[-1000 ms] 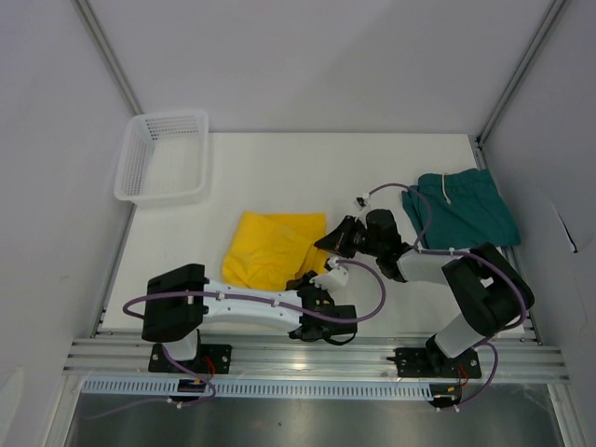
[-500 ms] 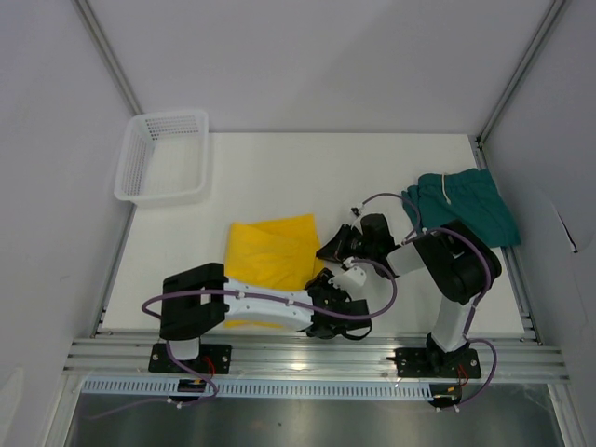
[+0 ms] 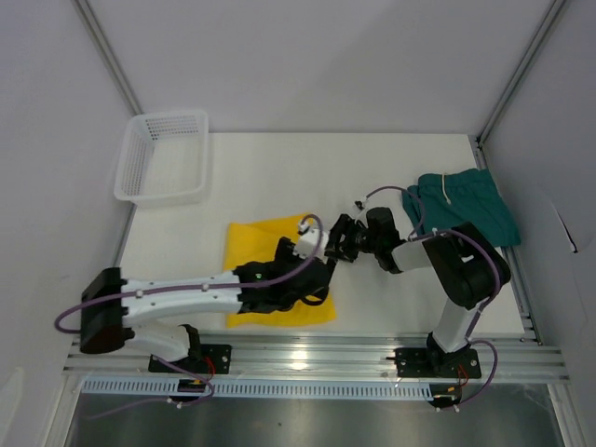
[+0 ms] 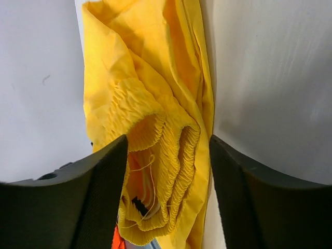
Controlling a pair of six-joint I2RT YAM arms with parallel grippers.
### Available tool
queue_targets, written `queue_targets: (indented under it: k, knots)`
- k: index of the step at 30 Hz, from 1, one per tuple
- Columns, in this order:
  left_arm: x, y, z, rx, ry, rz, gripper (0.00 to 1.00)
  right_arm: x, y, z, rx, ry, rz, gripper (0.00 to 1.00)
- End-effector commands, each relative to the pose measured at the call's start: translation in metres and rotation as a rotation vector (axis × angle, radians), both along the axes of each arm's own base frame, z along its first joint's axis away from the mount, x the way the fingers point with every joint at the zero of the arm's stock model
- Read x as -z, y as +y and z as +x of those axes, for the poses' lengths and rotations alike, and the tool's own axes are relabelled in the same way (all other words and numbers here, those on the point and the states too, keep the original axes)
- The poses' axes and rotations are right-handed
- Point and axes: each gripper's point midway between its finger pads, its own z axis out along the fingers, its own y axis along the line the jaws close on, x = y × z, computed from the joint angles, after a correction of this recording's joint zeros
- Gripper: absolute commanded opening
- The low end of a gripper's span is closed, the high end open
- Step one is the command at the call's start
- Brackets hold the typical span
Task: Fold and stack the shorts
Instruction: Fold the shorts
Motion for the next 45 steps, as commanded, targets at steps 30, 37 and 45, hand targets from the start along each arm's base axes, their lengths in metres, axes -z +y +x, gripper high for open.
queue_targets:
  k: [30, 37, 45]
  knots:
    - [0.073, 0.068, 0.102, -0.117, 0.292, -0.241, 0.86, -0.039, 0.050, -0.100, -0.386, -0.076, 0.114, 0.88]
    - [0.098, 0.063, 0.100, -0.109, 0.338, -0.233, 0.85, -0.033, 0.057, -0.106, -0.427, -0.077, 0.099, 0.87]
    - [0.121, 0.063, 0.091, -0.103, 0.382, -0.236, 0.84, -0.031, 0.072, -0.114, -0.494, -0.075, 0.120, 0.79]
